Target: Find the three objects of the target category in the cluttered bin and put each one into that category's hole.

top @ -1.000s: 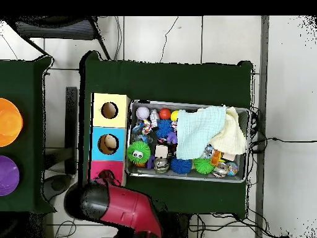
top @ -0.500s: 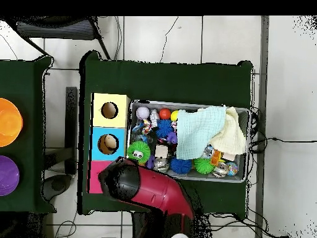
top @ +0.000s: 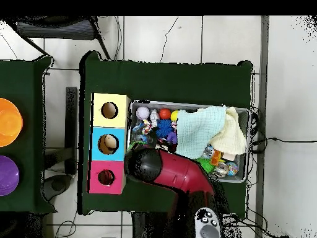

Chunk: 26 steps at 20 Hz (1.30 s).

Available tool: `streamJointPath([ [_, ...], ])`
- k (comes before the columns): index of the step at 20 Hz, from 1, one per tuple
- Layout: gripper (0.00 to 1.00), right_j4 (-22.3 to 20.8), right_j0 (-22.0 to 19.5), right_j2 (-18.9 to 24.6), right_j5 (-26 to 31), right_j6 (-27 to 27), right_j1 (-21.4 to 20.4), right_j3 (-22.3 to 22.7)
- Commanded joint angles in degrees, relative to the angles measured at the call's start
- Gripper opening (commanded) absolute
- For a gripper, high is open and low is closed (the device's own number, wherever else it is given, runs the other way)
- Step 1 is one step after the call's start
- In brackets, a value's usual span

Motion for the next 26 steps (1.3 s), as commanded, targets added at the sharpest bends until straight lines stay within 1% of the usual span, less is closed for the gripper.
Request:
streamJointPath([
  [1,1.0,-8.9,-4.4,8.1,-2.8,-7.9,5.2,-12.4],
  [4,1.0,-11.2,-5.8,8.7,-1.0,-8.1,6.2,-16.5],
  [7,1.0,-13.5,-7.0,9.2,3.2,-8.8,7.5,-20.9],
  [10,1.0,-15.0,-8.6,10.5,4.0,-9.1,8.4,-23.4],
  [13,1.0,-15.8,-10.2,11.9,5.8,-9.8,8.7,-25.4],
  [16,1.0,-17.0,-11.5,13.0,7.7,-10.7,10.0,-27.9],
  [18,1.0,-18.3,-11.8,13.0,9.1,-11.2,11.2,-30.0],
  [20,1.0,-20.1,-12.0,12.2,11.9,-12.0,12.9,-32.0],
  [22,1.0,-21.6,-13.1,12.2,12.4,-12.6,14.4,-32.5],
  [24,1.0,-22.7,-14.5,12.2,12.3,-12.7,15.5,-31.9],
  [26,1.0,-24.0,-15.2,11.2,13.9,-12.3,16.2,-31.8],
])
